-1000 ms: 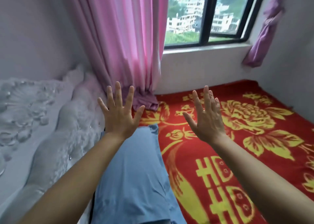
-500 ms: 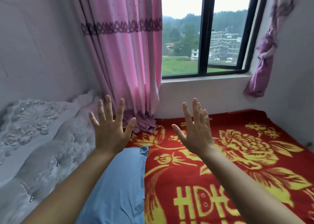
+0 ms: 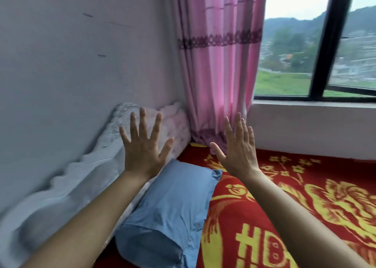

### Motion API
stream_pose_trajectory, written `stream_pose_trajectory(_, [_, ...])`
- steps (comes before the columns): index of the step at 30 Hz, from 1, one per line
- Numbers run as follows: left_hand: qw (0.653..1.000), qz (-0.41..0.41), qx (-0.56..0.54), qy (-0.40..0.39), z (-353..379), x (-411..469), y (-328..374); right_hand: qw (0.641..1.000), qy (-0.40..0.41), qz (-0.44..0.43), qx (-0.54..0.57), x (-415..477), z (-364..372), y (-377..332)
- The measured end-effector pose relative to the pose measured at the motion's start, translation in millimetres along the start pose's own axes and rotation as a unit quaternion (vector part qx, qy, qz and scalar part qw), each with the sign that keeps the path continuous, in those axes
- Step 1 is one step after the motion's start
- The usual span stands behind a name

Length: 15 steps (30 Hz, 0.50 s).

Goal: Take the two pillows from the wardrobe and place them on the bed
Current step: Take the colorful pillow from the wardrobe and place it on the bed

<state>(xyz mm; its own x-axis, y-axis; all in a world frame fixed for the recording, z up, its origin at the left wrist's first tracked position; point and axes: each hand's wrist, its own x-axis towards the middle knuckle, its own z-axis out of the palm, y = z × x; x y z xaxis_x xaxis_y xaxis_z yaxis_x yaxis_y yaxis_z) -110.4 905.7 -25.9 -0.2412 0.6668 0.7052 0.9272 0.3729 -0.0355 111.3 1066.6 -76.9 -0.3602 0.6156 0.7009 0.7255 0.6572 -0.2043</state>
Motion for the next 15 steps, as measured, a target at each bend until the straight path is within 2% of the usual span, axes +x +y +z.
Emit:
stream_pose_trajectory(8, [0.992, -0.093, 0.085, 0.018, -104.0, -152.0, -53.6, 0.991, -0.032, -0.114, 0.069, -70.2, -32.2, -123.5])
stream_pose_trajectory(15, [0.963, -0.171, 0.204, 0.025, -220.5, -308.1, -84.5, 0.953, -0.085, -0.250, 0.152, -189.1, -67.3, -238.4])
